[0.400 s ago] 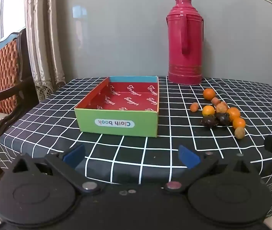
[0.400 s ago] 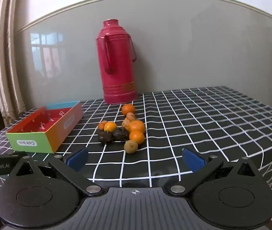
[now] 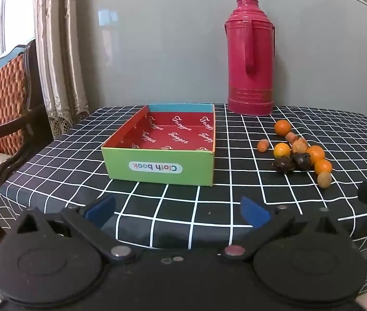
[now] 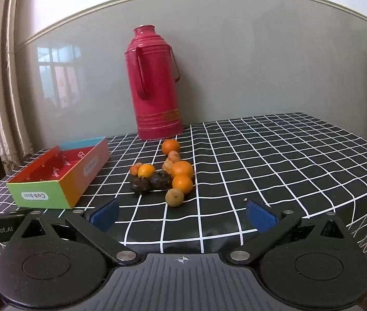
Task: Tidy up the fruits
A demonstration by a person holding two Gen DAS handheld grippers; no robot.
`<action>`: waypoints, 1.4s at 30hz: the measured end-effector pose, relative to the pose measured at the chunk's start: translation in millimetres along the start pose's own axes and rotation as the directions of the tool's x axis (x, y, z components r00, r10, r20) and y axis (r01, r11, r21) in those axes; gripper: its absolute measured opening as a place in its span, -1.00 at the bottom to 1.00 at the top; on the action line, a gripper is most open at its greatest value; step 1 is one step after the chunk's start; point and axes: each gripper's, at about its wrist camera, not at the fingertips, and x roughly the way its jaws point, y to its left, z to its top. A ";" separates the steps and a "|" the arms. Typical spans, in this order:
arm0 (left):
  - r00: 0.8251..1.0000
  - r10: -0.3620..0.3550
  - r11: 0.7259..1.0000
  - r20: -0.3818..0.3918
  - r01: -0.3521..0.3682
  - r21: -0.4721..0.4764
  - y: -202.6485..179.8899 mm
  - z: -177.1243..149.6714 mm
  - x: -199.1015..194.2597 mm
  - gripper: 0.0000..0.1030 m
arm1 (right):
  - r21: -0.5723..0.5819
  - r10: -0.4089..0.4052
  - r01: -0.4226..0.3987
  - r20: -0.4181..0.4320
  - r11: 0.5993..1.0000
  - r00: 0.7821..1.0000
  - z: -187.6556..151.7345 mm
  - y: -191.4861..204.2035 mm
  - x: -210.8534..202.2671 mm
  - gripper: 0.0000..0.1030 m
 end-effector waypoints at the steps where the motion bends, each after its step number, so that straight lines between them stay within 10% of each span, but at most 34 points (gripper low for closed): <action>1: 1.000 -0.001 1.000 -0.001 0.001 -0.003 0.7 0.2 0.2 0.89 | 0.002 0.004 -0.004 -0.006 1.000 1.000 2.3 -2.2 0.8 1.00; 42: 1.000 0.011 1.000 0.010 -0.011 -0.002 -1.8 -0.2 -1.4 0.89 | -0.030 -0.001 0.001 -0.023 1.000 1.000 3.1 -1.5 6.6 1.00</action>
